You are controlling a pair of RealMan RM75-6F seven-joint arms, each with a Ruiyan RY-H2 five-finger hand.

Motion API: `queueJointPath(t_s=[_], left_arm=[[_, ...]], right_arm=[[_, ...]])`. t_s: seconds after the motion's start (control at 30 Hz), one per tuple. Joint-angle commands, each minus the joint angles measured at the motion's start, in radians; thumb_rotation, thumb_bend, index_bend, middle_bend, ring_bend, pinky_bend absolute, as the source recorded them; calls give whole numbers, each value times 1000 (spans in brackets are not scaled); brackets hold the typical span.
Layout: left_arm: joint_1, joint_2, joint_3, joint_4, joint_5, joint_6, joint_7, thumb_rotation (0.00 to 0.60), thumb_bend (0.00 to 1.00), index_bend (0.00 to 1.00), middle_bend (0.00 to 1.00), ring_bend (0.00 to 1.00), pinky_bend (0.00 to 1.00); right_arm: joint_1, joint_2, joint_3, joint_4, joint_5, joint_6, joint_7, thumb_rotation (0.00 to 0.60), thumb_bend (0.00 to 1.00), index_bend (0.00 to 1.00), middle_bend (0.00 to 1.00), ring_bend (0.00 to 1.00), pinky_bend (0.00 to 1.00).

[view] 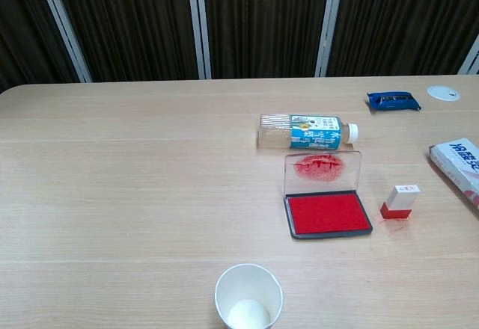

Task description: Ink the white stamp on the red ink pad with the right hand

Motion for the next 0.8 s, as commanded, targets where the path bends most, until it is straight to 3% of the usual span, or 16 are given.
queueJointPath(t_s=[0.03,0.23,0.3,0.37,0.47,0.63,0.8], left_arm=[[1,0,1,1,0,1,0,600,0,0,0,0,0],[6,-1,3,3,0,5,1,600,0,0,0,0,0],[6,-3,0,3,-5,5,7,600,0,0,0,0,0],[2,-7,-3,4,-14,-1,18,600,0,0,0,0,0],[-8,-15,-12,3,-39,-21,34,600,1,0,0,0,0],[-33,-39,-27,5,-93,-69,91,600,0,0,0,0,0],[-53,-64,-40,-4,-134,-100,152,600,0,0,0,0,0]], right_arm=[[0,-1,-1,1,-1,-1,0,600,0,0,0,0,0],[6,-5,-2,4,1,-12,0,600,0,0,0,16,19],[20,-9,3,12,19,-42,1,600,0,0,0,196,216],[54,-24,22,45,35,-85,3,600,0,0,0,517,612],[119,-51,53,106,91,-191,-3,600,0,0,0,692,849],[234,-93,82,162,180,-401,18,600,0,9,76,782,913],[312,-126,98,161,256,-539,-11,600,0,174,213,843,953]])
